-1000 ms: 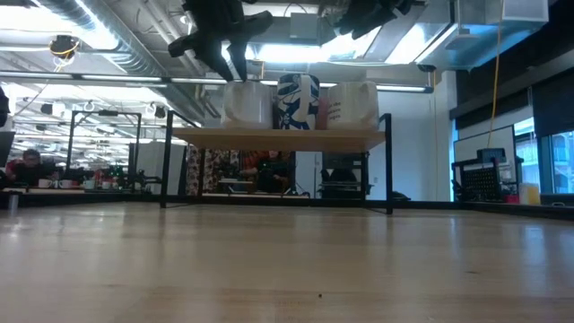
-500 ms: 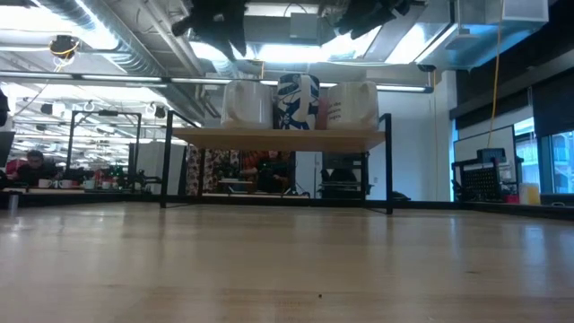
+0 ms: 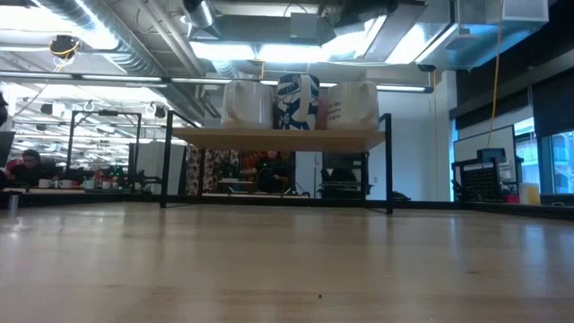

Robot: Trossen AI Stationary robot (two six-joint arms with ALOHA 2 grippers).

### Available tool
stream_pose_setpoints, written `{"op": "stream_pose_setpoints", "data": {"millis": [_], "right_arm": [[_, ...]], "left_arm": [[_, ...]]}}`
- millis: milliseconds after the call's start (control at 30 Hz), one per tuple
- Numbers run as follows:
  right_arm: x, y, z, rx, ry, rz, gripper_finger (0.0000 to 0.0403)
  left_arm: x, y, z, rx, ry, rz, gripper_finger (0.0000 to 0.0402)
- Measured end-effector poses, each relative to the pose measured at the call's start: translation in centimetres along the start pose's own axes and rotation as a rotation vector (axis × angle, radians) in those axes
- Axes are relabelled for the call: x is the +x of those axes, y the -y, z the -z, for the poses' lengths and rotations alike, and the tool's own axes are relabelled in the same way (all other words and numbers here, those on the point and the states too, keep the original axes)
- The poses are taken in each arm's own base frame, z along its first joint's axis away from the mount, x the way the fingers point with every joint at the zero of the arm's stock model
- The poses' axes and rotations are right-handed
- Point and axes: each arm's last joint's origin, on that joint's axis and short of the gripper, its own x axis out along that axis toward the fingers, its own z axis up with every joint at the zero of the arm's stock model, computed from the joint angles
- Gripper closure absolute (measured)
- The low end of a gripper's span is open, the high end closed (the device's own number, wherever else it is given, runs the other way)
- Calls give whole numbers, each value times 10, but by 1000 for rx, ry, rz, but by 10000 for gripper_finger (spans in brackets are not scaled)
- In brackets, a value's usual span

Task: Place coffee mugs
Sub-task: Return to Home Position

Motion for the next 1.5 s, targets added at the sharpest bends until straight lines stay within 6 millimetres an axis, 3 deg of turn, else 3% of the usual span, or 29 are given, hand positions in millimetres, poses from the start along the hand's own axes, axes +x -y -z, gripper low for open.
{"op": "stream_pose_setpoints", "data": {"millis": [100, 200, 400, 467, 600, 767, 900, 1000, 1300, 1500], "right_arm": [[-11, 0, -2, 15, 99, -145, 213], [-22, 0, 3, 31, 234, -300, 262], [-33, 18, 42, 147, 468, -462, 381], [-37, 23, 61, 210, 534, -478, 395], [-35, 30, 101, 273, 519, -405, 364], [-34, 36, 120, 395, 546, -336, 335], [-29, 30, 141, 221, 487, -502, 327], [-33, 31, 156, 151, 555, -575, 327], [-30, 42, 207, 198, 601, -401, 327], [-25, 46, 242, 200, 620, -409, 326]], "left_arm": [[-13, 0, 19, 72, 132, 174, 384], [-23, -7, 44, 71, 230, 226, 395], [-37, -18, 91, 121, 386, 332, 400], [-39, -21, 108, 140, 375, 309, 398], [-39, -26, 135, 136, 345, 230, 388], [-36, -27, 154, 72, 334, 250, 384], [-22, -28, 173, 125, 360, 259, 388], [-16, -27, 187, 129, 407, 315, 389], [-11, -29, 211, 88, 459, 337, 390], [-7, -30, 223, 72, 451, 336, 390]]}}
